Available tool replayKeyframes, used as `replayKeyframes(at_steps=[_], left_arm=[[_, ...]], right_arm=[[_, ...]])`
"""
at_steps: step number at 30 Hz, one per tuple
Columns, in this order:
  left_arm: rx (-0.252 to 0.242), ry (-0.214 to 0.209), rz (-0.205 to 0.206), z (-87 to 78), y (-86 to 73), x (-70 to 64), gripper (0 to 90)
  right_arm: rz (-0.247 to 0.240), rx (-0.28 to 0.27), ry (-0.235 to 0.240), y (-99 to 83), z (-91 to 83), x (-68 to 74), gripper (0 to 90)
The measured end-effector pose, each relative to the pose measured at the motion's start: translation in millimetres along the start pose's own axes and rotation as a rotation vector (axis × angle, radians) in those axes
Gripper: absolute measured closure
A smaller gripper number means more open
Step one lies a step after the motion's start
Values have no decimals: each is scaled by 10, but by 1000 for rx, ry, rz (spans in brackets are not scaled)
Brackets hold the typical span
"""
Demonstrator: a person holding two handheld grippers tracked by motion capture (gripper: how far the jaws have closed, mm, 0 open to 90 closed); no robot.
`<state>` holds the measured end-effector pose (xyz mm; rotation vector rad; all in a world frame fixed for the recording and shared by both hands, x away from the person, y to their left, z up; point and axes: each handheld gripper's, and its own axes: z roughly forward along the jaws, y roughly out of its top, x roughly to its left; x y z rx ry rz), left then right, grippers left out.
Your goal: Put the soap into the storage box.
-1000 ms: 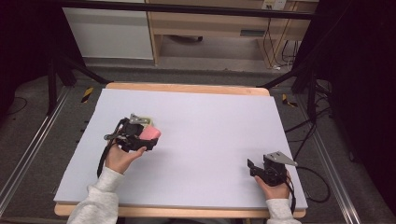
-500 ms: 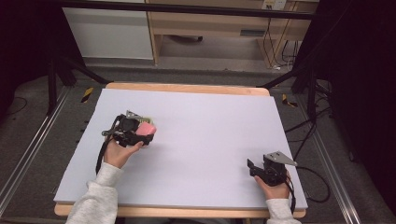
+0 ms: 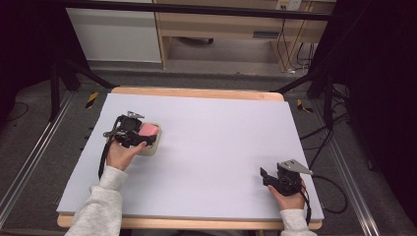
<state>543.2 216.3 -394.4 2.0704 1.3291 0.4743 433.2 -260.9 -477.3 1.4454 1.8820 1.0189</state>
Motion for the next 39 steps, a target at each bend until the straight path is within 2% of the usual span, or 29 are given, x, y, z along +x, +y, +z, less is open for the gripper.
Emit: replayKeyframes(at_steps=[6, 18, 32, 39], left_arm=[[11, 31, -2, 68, 6, 58, 371], [9, 59, -30, 196, 12, 166, 372], [20, 59, -47, 360, 21, 200, 371], [24, 67, -46, 375, -4, 225, 371]], right_arm=[[0, -3, 0, 0, -4, 0, 311], [-1, -4, 2, -1, -3, 2, 310], [-6, -4, 1, -1, 3, 2, 311], [-6, -3, -1, 0, -1, 6, 310]])
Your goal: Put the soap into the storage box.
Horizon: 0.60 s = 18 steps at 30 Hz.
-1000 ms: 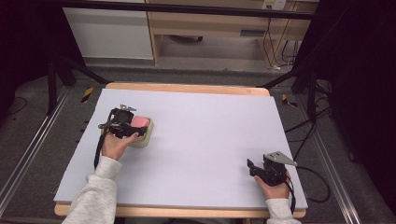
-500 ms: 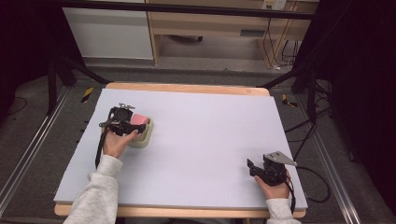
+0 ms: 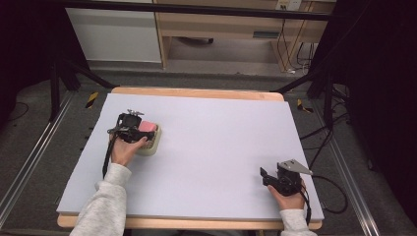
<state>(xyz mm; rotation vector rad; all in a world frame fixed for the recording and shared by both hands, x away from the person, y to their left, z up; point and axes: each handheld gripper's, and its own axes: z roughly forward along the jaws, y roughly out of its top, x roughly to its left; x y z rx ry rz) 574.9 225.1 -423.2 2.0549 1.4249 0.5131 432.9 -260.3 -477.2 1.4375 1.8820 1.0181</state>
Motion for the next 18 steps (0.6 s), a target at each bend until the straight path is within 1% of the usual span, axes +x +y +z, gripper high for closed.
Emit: replayKeyframes(at_steps=[9, 18], left_arm=[[8, 9, -6, 62, -8, 16, 371], [26, 5, -13, 136, -57, 24, 371]], right_arm=[[-1, 1, 2, -1, 3, 0, 310], [1, 4, 0, -1, 6, 1, 310]])
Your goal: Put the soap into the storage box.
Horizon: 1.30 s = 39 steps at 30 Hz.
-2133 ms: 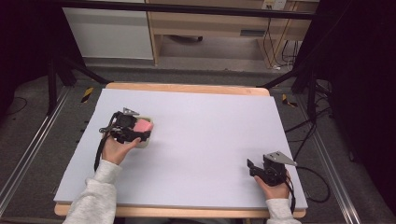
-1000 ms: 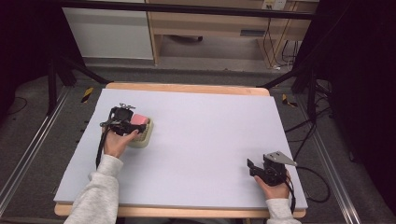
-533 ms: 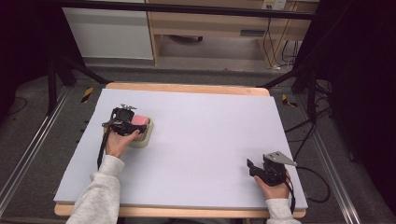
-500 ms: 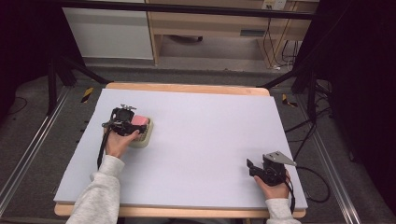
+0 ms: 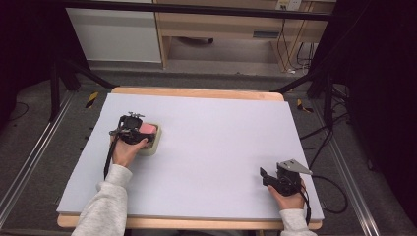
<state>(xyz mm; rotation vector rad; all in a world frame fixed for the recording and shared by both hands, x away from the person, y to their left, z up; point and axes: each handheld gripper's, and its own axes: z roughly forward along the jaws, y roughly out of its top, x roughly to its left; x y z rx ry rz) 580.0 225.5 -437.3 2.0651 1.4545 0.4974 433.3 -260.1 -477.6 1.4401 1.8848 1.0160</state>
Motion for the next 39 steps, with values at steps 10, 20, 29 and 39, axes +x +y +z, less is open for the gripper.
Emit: replayKeyframes(at_steps=[10, 20, 29, 39], left_arm=[[5, 4, -3, 32, -15, -4, 371], [10, 4, -9, 74, -47, 0, 370], [-33, -12, -22, 15, -33, 7, 322], [-84, -9, 16, -258, -24, 13, 262]], right_arm=[[-5, -1, -3, -2, 5, 2, 306], [-6, -2, -2, -1, 9, 4, 294], [-9, -1, -1, 0, 7, 6, 290], [-13, -3, -7, 1, 5, 4, 289]])
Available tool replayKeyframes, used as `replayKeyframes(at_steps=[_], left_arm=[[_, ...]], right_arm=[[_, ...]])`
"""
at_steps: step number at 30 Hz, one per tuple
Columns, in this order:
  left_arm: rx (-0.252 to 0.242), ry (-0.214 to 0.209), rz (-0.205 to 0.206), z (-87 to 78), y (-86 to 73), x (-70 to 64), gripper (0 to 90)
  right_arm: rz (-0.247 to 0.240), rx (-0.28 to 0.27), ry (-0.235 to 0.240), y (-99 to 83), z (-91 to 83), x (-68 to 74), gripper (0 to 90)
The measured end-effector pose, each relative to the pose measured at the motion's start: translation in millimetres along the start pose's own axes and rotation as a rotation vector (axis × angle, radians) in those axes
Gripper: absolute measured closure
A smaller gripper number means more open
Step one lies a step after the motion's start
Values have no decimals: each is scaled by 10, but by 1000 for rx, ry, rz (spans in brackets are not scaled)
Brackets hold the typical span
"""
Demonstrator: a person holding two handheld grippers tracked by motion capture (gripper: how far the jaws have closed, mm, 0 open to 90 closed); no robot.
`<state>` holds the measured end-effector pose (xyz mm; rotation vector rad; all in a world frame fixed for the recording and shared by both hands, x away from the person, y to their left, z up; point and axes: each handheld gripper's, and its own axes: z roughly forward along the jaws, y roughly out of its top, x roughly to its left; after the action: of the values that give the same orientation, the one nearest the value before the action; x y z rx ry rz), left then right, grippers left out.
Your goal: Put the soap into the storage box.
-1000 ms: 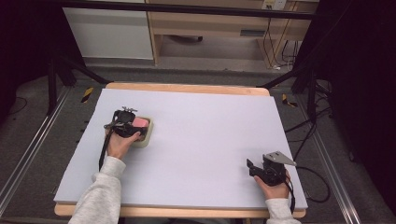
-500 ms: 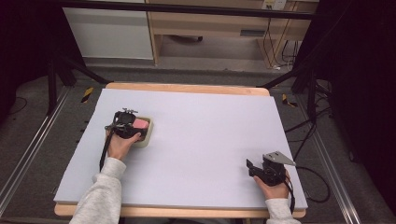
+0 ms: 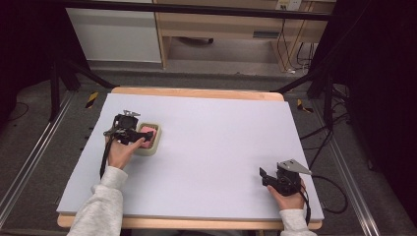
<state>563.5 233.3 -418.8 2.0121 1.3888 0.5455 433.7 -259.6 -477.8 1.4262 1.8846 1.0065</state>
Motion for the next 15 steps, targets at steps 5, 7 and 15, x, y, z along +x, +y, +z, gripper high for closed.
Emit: replayKeyframes(at_steps=[5, 7, 15], left_arm=[[-27, -40, 10, -123, -89, -19, 245], [-38, -49, 13, -151, -117, -30, 241], [-79, -87, 26, -299, -299, -85, 220]], right_arm=[[2, 0, -3, 1, 1, -6, 283], [12, 2, 2, 3, -4, -2, 281], [26, 6, -10, -5, -12, -34, 242]])
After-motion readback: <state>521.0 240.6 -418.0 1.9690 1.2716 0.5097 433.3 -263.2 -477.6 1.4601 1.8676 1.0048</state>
